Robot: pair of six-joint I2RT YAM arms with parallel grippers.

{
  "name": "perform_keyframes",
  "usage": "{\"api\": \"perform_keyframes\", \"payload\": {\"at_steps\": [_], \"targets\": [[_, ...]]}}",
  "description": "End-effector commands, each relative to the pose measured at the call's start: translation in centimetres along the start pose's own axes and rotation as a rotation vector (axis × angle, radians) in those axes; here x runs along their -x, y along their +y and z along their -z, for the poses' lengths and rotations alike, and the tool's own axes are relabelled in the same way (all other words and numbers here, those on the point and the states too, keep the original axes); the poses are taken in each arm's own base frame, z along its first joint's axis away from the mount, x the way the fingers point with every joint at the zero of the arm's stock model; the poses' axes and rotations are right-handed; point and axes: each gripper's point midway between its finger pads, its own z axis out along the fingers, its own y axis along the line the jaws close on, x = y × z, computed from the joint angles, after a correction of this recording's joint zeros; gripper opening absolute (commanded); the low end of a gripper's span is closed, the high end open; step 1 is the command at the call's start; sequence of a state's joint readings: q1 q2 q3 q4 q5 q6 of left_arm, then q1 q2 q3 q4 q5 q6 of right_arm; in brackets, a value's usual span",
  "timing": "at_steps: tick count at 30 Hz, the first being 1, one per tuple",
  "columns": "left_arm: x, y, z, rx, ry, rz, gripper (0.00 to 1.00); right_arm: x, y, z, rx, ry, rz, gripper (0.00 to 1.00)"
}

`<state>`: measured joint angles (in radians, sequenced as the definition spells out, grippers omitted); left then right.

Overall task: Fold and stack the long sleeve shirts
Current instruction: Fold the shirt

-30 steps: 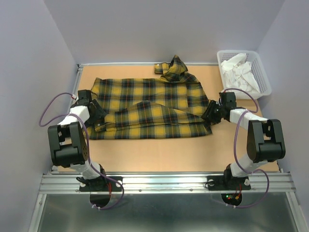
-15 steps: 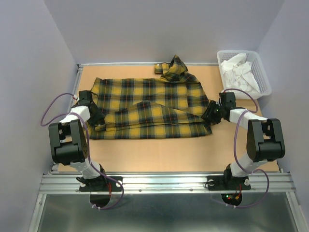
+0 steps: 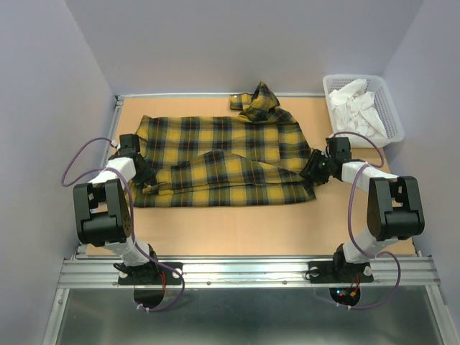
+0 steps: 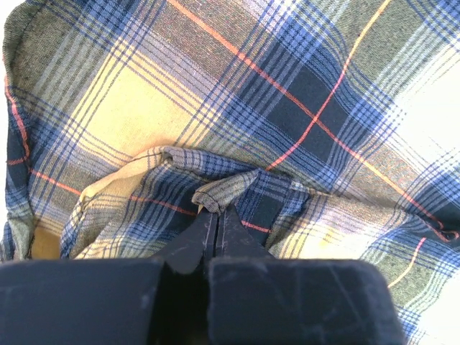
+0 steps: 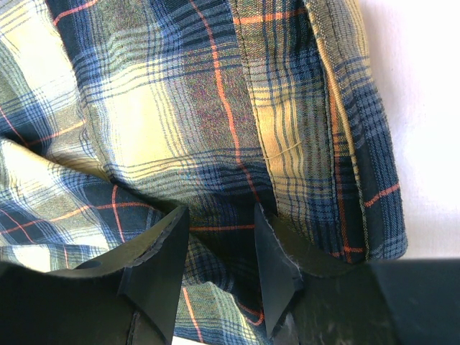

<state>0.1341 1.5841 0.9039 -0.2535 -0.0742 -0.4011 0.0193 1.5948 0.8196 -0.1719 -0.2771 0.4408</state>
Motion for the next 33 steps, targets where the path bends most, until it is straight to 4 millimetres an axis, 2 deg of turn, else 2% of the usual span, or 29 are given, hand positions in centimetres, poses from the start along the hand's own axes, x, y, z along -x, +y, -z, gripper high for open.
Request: {"api": "perform_keyframes", "payload": {"at_steps": [1, 7, 15, 24, 29, 31, 33], "targets": [[2.6, -1.0, 2.7, -0.015, -0.081, -0.014, 0.0, -0.3, -0.4, -0.4, -0.007, 0.006, 0.006, 0.47], [4.9, -1.4, 5.0, 0.008, -0.154, -0.041, 0.0, -0.4, -0.7, -0.4, -0.02, 0.002, 0.003, 0.47], [6.8, -0.4, 6.4, 0.081, -0.205, -0.073, 0.0, -0.3, -0.6, -0.3, -0.017, 0.0, 0.002, 0.47], [7.2, 1.2, 5.2, 0.197, -0.185, -0.108, 0.0, -0.4, -0.5, -0.2, -0.015, -0.002, 0.006, 0.48], [7.5, 0.8, 3.6, 0.22, -0.158, -0.114, 0.0, -0.2, -0.5, 0.0, -0.014, -0.011, 0.013, 0.5], [6.9, 1.0, 2.8, 0.249, -0.12, -0.125, 0.0, -0.1, -0.4, 0.1, -0.011, -0.014, 0.014, 0.5], [7.1, 0.9, 2.7, 0.265, -0.118, -0.12, 0.04, 0.1, -0.2, 0.4, -0.005, -0.025, 0.019, 0.51]]}}
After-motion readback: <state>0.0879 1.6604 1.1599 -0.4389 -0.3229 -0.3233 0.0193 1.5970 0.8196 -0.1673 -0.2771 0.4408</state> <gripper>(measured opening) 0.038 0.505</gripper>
